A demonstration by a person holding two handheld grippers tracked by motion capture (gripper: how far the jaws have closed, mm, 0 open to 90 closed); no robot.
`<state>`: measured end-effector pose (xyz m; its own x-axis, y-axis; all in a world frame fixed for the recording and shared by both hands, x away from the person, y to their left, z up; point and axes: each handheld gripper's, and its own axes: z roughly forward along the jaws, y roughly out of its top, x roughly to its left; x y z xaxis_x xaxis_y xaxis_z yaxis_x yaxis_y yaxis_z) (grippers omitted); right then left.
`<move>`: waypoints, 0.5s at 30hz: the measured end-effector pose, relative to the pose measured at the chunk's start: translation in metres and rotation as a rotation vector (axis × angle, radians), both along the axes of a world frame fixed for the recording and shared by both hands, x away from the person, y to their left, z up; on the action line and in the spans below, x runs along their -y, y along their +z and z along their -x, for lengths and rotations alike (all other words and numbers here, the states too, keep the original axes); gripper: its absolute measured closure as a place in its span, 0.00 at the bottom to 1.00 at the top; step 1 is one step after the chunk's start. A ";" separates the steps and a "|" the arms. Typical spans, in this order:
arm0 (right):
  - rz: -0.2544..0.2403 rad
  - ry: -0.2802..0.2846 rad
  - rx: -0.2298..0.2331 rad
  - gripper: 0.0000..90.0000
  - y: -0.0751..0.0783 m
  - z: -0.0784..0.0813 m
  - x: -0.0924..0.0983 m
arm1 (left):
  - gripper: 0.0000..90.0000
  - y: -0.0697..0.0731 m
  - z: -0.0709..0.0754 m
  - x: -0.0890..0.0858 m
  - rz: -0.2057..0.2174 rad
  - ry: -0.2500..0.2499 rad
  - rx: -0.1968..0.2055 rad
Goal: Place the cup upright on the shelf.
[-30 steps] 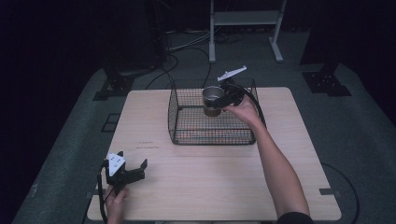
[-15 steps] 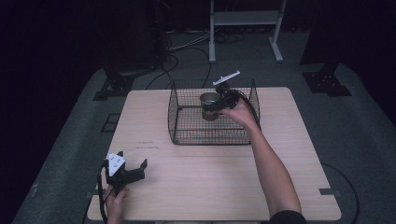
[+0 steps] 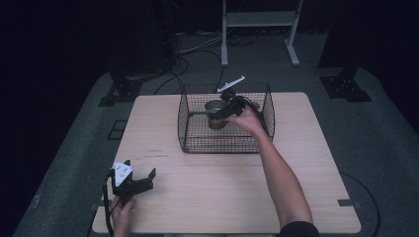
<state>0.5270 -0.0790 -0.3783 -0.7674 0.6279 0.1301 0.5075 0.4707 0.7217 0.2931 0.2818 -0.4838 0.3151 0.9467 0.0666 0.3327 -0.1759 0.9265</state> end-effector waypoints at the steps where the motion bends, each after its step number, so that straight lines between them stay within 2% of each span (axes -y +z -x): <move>1: 0.009 0.006 -0.003 0.20 0.000 0.000 -0.002 | 0.00 0.000 0.000 0.000 0.000 0.000 0.000; 9: 0.024 0.002 -0.007 0.20 -0.008 -0.006 -0.004 | 0.00 0.000 0.000 -0.001 -0.004 0.000 -0.002; 11: 0.069 -0.008 -0.009 0.20 -0.013 -0.007 -0.006 | 0.00 0.000 0.000 -0.001 -0.002 -0.001 -0.002; 15: 0.076 -0.004 -0.022 0.20 -0.020 -0.010 -0.009 | 0.00 0.000 0.000 -0.001 -0.005 -0.002 -0.004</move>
<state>0.5367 -0.0704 -0.3979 -0.7620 0.6400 0.0991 0.5253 0.5214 0.6724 0.2930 0.2828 -0.4834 0.3172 0.9458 0.0699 0.3357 -0.1809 0.9244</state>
